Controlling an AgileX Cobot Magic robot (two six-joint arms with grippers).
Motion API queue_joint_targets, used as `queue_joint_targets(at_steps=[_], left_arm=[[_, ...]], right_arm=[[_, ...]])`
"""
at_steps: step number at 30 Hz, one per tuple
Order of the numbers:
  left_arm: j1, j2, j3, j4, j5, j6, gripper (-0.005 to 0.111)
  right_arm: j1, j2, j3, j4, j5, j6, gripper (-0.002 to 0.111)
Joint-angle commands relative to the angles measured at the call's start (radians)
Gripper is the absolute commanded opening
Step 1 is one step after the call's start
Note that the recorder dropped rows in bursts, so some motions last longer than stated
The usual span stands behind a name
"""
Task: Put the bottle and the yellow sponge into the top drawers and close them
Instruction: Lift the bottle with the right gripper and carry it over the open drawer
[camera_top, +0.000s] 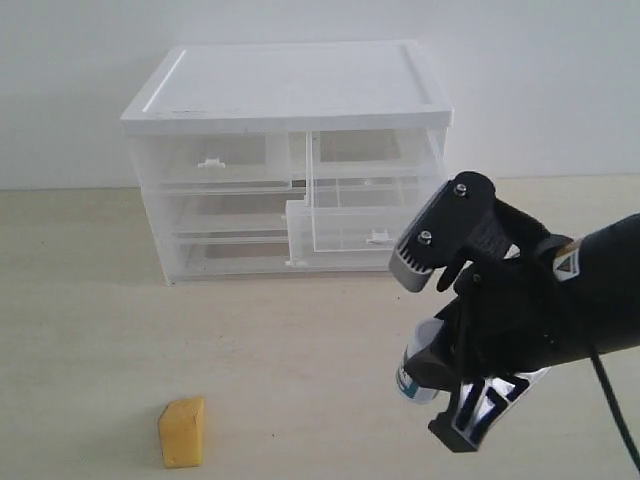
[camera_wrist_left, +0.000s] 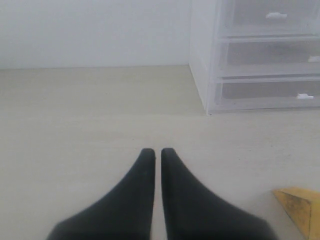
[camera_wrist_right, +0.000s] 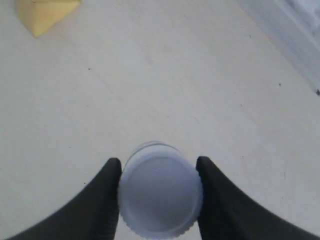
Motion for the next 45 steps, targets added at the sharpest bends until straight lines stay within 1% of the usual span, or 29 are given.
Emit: queue_joint_targets(at_steps=[1, 5, 11, 13, 16, 20, 24, 27, 29, 31, 33, 36, 40, 42, 45], left_arm=[[0.001, -0.004, 0.002, -0.007, -0.006, -0.008, 0.004], [0.001, -0.004, 0.002, -0.007, -0.006, -0.008, 0.004], [0.001, -0.004, 0.002, -0.007, -0.006, -0.008, 0.004], [0.001, -0.004, 0.002, -0.007, -0.006, -0.008, 0.004], [0.001, -0.004, 0.002, -0.007, -0.006, -0.008, 0.004], [0.001, -0.004, 0.002, -0.007, -0.006, -0.008, 0.004], [0.001, -0.004, 0.002, -0.007, -0.006, -0.008, 0.004], [0.001, -0.004, 0.002, -0.007, -0.006, -0.008, 0.004], [0.001, -0.004, 0.002, -0.007, -0.006, -0.008, 0.004], [0.001, -0.004, 0.002, -0.007, -0.006, -0.008, 0.004], [0.001, -0.004, 0.002, -0.007, -0.006, -0.008, 0.004], [0.001, -0.004, 0.002, -0.007, -0.006, -0.008, 0.004], [0.001, -0.004, 0.002, -0.007, -0.006, -0.008, 0.004], [0.001, -0.004, 0.002, -0.007, -0.006, -0.008, 0.004], [0.001, -0.004, 0.002, -0.007, -0.006, -0.008, 0.004]], right_arm=[[-0.001, -0.072, -0.028, 0.097, 0.092, -0.254, 0.000], [-0.003, -0.086, -0.101, 0.154, 0.168, -0.383, 0.000], [-0.005, -0.082, -0.209, 0.258, 0.154, -0.573, 0.000], [-0.026, -0.082, -0.239, 0.298, 0.148, -0.615, 0.000], [-0.111, -0.074, -0.266, 0.406, 0.148, -0.692, 0.000], [-0.242, -0.045, -0.269, 0.691, 0.189, -0.939, 0.000], [-0.367, 0.031, -0.269, 1.010, 0.350, -1.257, 0.000], [-0.453, 0.118, -0.269, 1.200, 0.463, -1.382, 0.000], [-0.504, 0.177, -0.274, 1.283, 0.576, -1.451, 0.000], [-0.533, 0.243, -0.298, 1.309, 0.669, -1.460, 0.000], [-0.549, 0.315, -0.333, 1.313, 0.718, -1.436, 0.000], [-0.550, 0.442, -0.402, 1.333, 0.740, -1.379, 0.000], [-0.550, 0.541, -0.459, 1.354, 0.741, -1.311, 0.000], [-0.550, 0.614, -0.505, 1.367, 0.744, -1.225, 0.000], [-0.550, 0.660, -0.534, 1.386, 0.723, -1.106, 0.000]])
